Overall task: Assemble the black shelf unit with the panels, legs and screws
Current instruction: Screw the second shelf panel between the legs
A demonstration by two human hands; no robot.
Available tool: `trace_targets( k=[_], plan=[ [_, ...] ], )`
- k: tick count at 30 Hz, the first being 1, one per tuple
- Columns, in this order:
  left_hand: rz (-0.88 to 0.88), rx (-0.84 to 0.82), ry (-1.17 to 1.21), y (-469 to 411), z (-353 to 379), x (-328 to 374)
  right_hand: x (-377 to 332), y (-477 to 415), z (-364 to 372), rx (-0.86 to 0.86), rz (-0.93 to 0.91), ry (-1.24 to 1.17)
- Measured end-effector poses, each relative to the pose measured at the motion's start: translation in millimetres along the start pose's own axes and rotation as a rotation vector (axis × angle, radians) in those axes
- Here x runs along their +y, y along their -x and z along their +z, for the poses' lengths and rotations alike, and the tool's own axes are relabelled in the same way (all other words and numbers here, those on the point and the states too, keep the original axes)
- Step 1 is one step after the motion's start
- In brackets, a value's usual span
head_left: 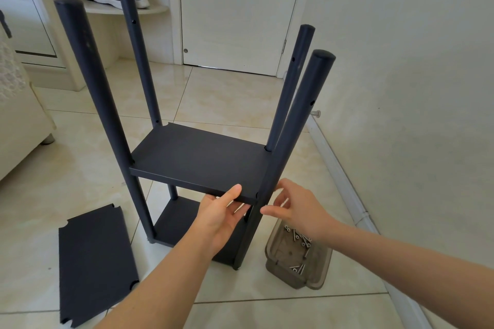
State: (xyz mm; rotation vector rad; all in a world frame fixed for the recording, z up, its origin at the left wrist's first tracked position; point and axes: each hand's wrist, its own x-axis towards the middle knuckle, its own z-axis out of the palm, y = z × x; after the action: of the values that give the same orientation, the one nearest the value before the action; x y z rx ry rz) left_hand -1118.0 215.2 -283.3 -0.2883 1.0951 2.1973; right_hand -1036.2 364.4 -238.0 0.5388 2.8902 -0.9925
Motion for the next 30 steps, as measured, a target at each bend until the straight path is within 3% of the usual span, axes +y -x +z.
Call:
trace_targets(
  k=[9, 24, 30],
  plan=[
    [0.024, -0.082, -0.003, 5, -3, 1, 6, -18, -14, -0.244, -0.131, -0.275],
    [0.013, -0.028, 0.015, -1, -3, -3, 6, -5, -3, -0.042, -0.158, 0.077],
    [0.033, -0.042, 0.014, 0, -3, -2, 5, -2, -2, -0.036, -0.077, -0.084]
  ],
)
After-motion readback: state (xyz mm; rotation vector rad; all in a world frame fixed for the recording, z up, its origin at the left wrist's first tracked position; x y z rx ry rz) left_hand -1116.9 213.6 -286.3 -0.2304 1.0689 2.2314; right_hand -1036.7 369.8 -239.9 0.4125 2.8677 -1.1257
